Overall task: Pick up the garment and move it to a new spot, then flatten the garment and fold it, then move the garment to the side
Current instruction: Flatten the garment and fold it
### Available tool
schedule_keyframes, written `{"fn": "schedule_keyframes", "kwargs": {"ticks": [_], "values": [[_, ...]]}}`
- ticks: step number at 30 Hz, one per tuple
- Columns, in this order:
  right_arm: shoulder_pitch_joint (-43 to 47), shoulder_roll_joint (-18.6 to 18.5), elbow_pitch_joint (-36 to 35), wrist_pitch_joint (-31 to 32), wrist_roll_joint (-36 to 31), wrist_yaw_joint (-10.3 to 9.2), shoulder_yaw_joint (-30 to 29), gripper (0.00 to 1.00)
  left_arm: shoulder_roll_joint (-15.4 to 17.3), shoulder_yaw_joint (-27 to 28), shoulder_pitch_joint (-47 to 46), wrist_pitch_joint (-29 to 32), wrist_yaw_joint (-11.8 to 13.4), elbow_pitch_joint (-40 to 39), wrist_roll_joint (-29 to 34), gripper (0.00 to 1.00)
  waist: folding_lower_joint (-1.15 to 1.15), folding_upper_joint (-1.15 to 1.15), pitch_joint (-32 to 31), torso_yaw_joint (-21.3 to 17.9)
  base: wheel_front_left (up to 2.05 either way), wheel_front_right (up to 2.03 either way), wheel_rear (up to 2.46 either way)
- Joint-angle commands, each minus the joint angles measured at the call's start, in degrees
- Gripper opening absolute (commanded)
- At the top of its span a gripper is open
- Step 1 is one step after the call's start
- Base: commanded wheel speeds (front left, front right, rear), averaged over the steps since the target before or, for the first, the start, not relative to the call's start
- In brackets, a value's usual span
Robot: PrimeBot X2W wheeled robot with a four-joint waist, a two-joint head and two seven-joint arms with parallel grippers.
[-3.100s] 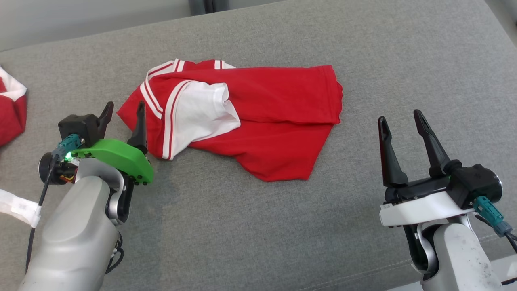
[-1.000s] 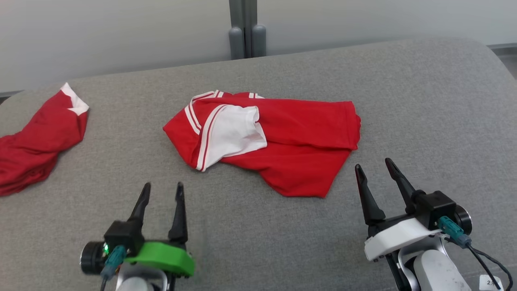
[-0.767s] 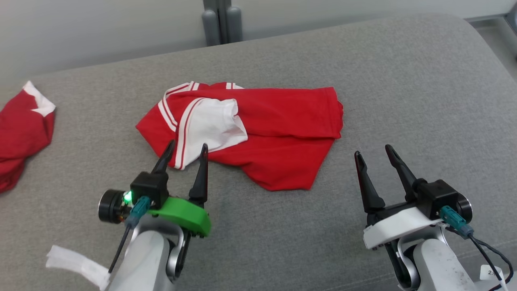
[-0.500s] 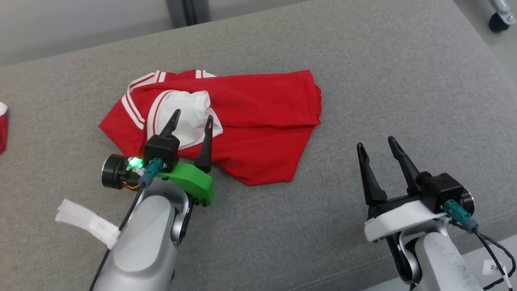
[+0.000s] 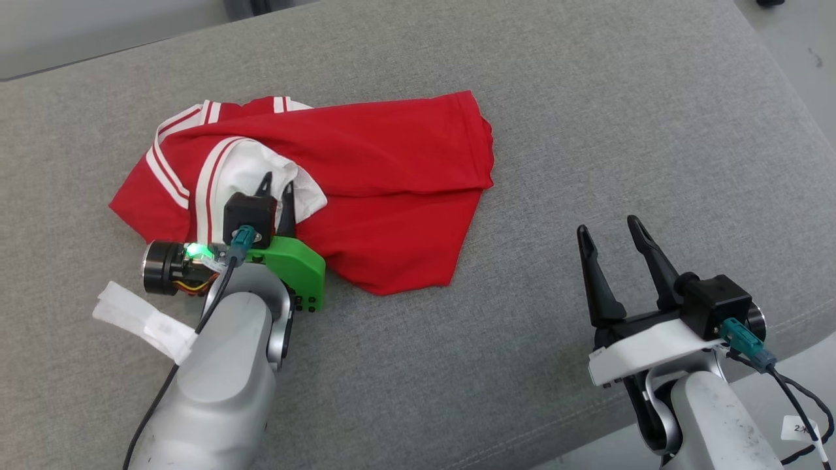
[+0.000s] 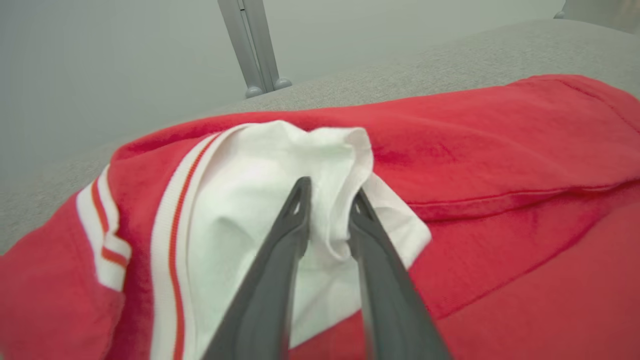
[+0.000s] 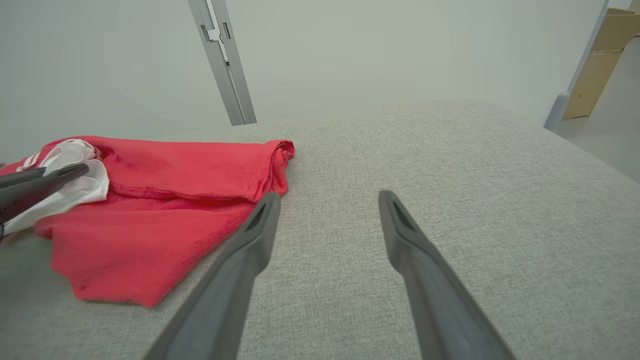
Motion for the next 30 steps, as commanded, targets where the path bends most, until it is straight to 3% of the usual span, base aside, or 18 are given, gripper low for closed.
{"fn": "schedule_keyframes", "kwargs": {"ticks": [1, 10, 16, 25, 30], "values": [[0.18, -0.09, 0.09, -0.18, 0.07, -0.04, -0.07, 1.0, 0.34, -0.15, -0.62, -0.95, -0.17, 0.16, -0.34, 0.0, 0.0, -0.01, -0.75, 0.77, 0.0, 0.0, 0.0], [2.03, -0.11, 0.61, -0.18, -1.18, -0.04, -0.91, 1.0, 1.73, -1.39, 3.05, -3.63, -2.74, -4.16, -1.79, 0.0, 0.0, -0.01, -4.58, 4.93, 0.0, 0.0, 0.0], [3.39, -0.1, 1.03, -0.18, -1.38, -0.04, -1.1, 1.0, 8.63, -1.89, 7.83, -2.73, -6.3, -14.07, -1.39, 0.0, 0.0, -0.01, -7.16, 8.38, 0.0, 0.0, 0.0], [3.86, -0.13, 1.17, -0.18, -1.49, -0.04, -0.88, 1.0, 21.85, -0.48, 17.81, 7.66, -9.29, -34.53, -1.95, 0.0, 0.0, -0.01, -8.23, 10.72, 0.0, 0.0, 0.0], [3.37, -0.12, 1.17, -0.18, -1.7, -0.04, -1.03, 1.0, 22.7, -2.61, 24.05, 11.54, -9.83, -41.35, -3.14, 0.0, 0.0, -0.01, -7.58, 10.68, 0.0, 0.0, 0.0]]}}
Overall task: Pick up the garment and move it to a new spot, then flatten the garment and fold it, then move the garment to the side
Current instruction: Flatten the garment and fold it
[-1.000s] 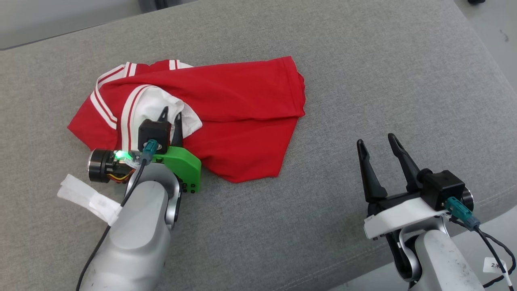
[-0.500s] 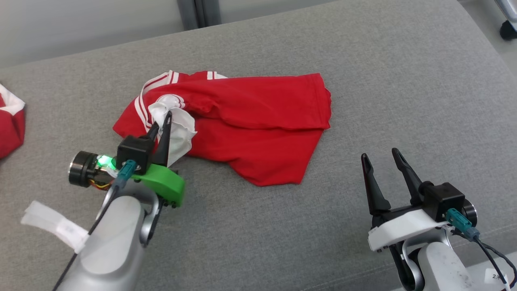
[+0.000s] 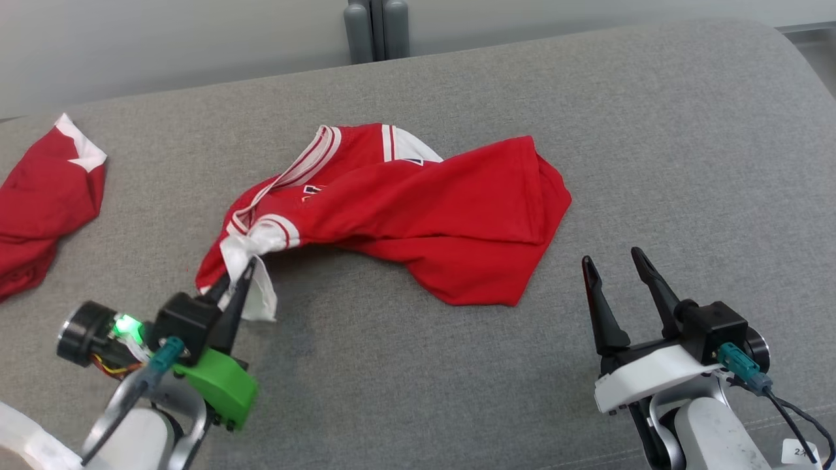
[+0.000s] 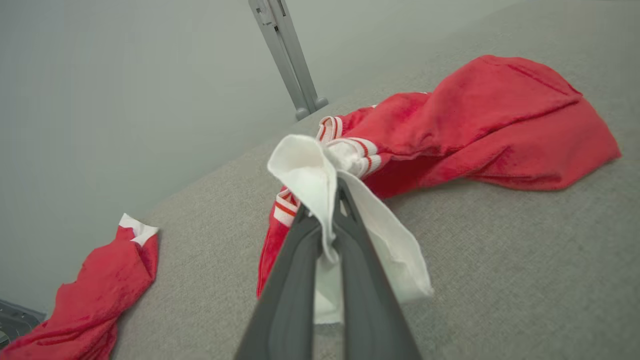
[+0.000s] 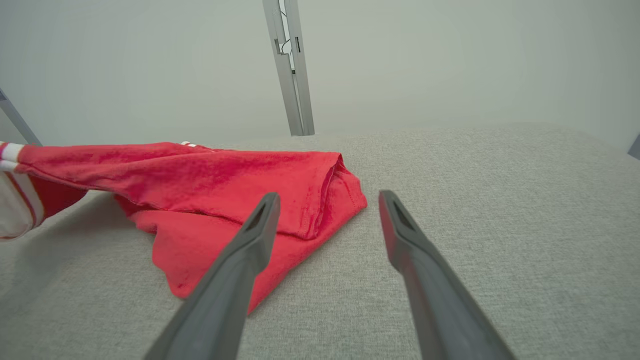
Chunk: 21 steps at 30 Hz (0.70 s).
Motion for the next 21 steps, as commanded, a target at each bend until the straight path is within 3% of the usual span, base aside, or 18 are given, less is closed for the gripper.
{"fn": "schedule_keyframes", "kwargs": {"ticks": [1, 13, 14, 15, 16, 21], "values": [[-0.32, -0.15, 0.06, -0.18, -0.1, -0.04, -0.01, 1.0, -0.59, -0.63, 1.57, 0.22, -0.2, -0.57, -0.66, 0.0, 0.0, 0.0, 0.32, -0.21, 0.0, 0.0, 0.0], [-1.34, -0.15, 0.35, -0.18, -0.58, -0.04, -0.34, 1.0, -8.6, -7.62, 2.45, -4.26, -0.77, 9.11, -1.3, 0.0, 0.0, 0.0, 1.66, -1.66, 0.0, 0.0, 0.0], [-1.41, -0.14, 0.4, -0.18, -0.57, -0.04, -0.34, 1.0, -9.59, -7.81, 2.06, -5.22, -0.45, 10.18, -1.41, 0.05, 0.0, 0.0, 1.69, -1.76, 0.0, 0.0, 0.0], [-1.49, -0.15, 0.43, -0.18, -0.56, -0.04, -0.37, 1.0, -10.43, -7.87, 1.86, -6.21, -0.24, 11.07, -1.63, 0.38, 0.0, 0.0, 1.74, -1.83, 0.0, 0.0, 0.0], [-1.59, -0.15, 0.47, -0.18, -0.54, -0.04, -0.41, 1.0, -11.26, -7.99, 1.69, -7.4, 0.07, 12.04, -1.58, 1.0, 0.0, 0.0, 1.76, -1.89, 0.0, 0.0, 0.0], [-1.48, -0.15, 0.61, -0.18, -0.59, -0.04, -0.88, 1.0, -14.07, -7.86, 1.63, -11.53, 1.15, 15.28, -2.68, 1.0, 0.0, 0.0, 1.62, -1.67, 0.0, 0.0, 0.0]]}}
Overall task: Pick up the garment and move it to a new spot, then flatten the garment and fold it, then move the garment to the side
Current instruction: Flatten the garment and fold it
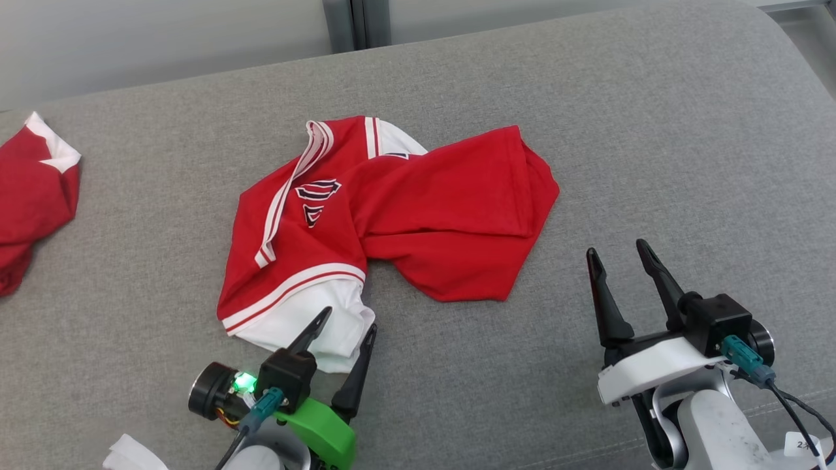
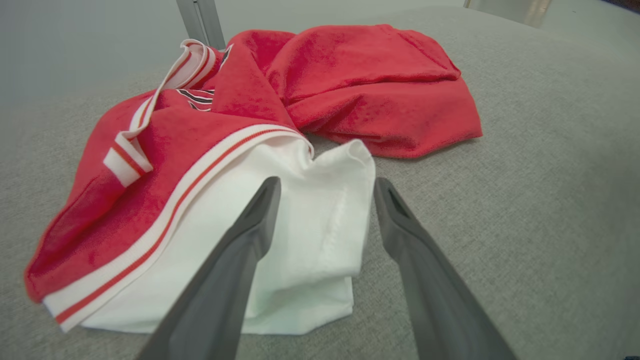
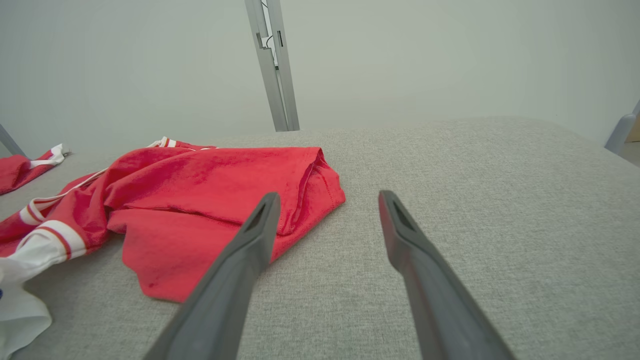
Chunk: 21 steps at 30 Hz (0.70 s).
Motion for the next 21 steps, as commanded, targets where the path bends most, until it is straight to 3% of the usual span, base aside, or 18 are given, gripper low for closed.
{"fn": "schedule_keyframes", "kwargs": {"ticks": [1, 15, 21], "values": [[-0.24, -0.15, 0.17, -0.18, -0.08, -0.04, -0.27, 1.0, -0.19, 0.58, -0.47, -1.13, 0.76, 0.16, -0.63, 1.0, 0.0, 0.0, -0.19, 0.25, 0.0, 0.0, 0.0], [-0.7, -0.15, 2.35, -0.18, -1.25, -0.04, -3.33, 1.0, -1.32, 4.54, 5.06, -4.39, 4.99, -10.22, -3.13, 1.0, 0.0, 0.0, -2.66, 5.14, 0.0, 0.0, 0.0], [-5.06, -0.15, 11.05, -0.17, -1.64, -0.04, -4.86, 1.0, -2.33, 6.7, 7.01, -4.75, 6.45, -12.08, -5.0, 1.0, 0.0, 0.0, -2.07, 7.77, 0.0, 0.0, 0.0]]}}
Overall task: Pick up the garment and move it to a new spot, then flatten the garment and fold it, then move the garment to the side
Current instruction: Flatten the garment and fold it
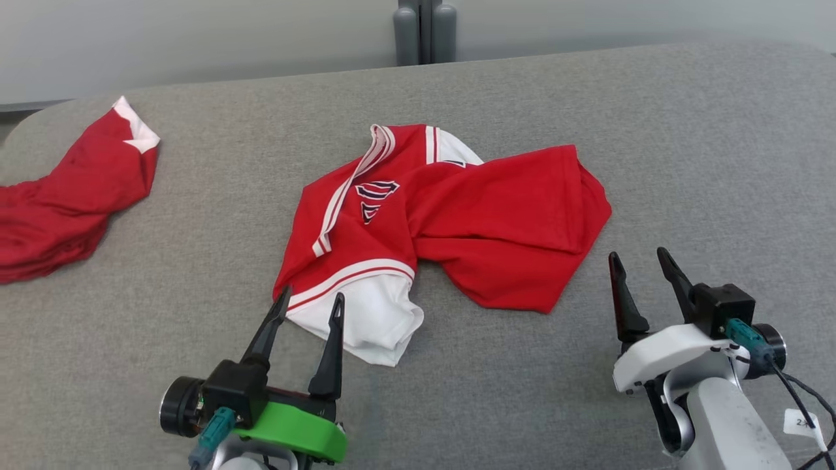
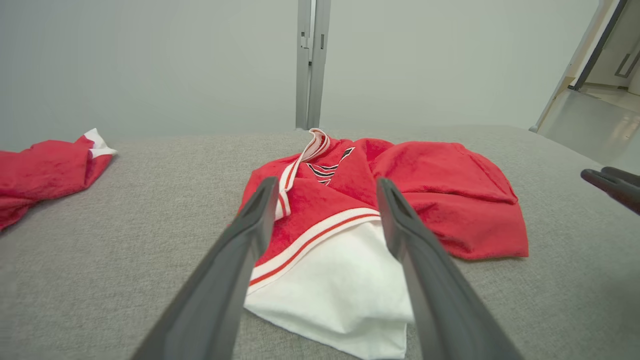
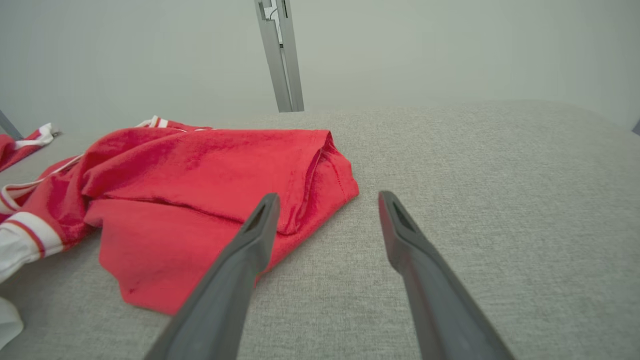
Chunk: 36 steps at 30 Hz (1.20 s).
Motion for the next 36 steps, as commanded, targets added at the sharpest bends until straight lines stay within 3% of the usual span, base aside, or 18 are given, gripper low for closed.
{"fn": "schedule_keyframes", "kwargs": {"ticks": [1, 12, 24, 25, 26, 27, 29, 31, 36], "values": [[-2.17, -0.15, 2.56, -0.18, -0.55, -0.04, -0.48, 1.0, -0.29, 0.6, 1.1, -0.39, 0.42, -0.25, -0.75, 1.0, 0.0, 0.0, 0.54, 1.75, 0.0, 0.0, 0.0], [-14.66, -0.18, 24.31, 0.17, 2.82, -0.04, 0.49, 1.0, -0.68, 5.53, 2.9, -0.45, 1.61, 0.44, -0.64, 1.0, 0.0, 0.0, 1.77, 6.44, 0.0, 0.0, 0.0], [-20.18, -0.16, 33.69, -0.14, 5.54, -0.04, 1.67, 0.97, -1.67, 8.92, 4.38, -0.46, 0.08, 0.86, 0.7, 1.0, 0.0, 0.0, 1.57, 6.77, 0.0, 0.0, 0.0], [-20.3, -0.17, 33.61, -0.13, 5.78, -0.04, 1.91, 0.87, -1.77, 9.1, 4.43, -0.46, 0.04, 0.9, 0.89, 1.0, 0.0, 0.0, 1.54, 6.66, 0.0, 0.0, 0.0], [-20.43, -0.17, 33.33, -0.16, 6.1, -0.04, 2.14, 0.61, -1.89, 9.3, 4.54, -0.46, -0.12, 0.92, 1.03, 1.0, 0.0, 0.0, 1.52, 6.5, 0.0, 0.0, 0.0], [-20.48, -0.18, 33.08, -0.18, 6.15, -0.04, 2.29, 0.47, -1.96, 9.43, 4.6, -0.47, -0.26, 0.96, 1.15, 1.0, 0.0, 0.0, 1.51, 6.37, 0.0, 0.0, 0.0], [-20.41, -0.16, 32.65, -0.19, 6.44, -0.04, 2.85, 0.32, -2.16, 9.65, 4.65, -0.47, -0.35, 1.05, 1.53, 1.0, 0.0, 0.0, 1.5, 6.1, 0.0, 0.0, 0.0], [-20.39, -0.16, 32.3, -0.2, 6.65, -0.04, 3.39, 0.02, -2.29, 9.85, 4.65, -0.47, -0.65, 1.21, 1.76, 1.0, 0.0, 0.0, 1.49, 5.89, 0.0, 0.0, 0.0], [-20.4, -0.16, 29.21, -0.21, 6.73, -0.04, 3.57, 0.0, -2.57, 10.4, 4.65, -0.47, -1.13, 1.46, 2.38, 1.0, 0.0, 0.0, 1.52, 5.28, 0.0, 0.0, 0.0]]}}
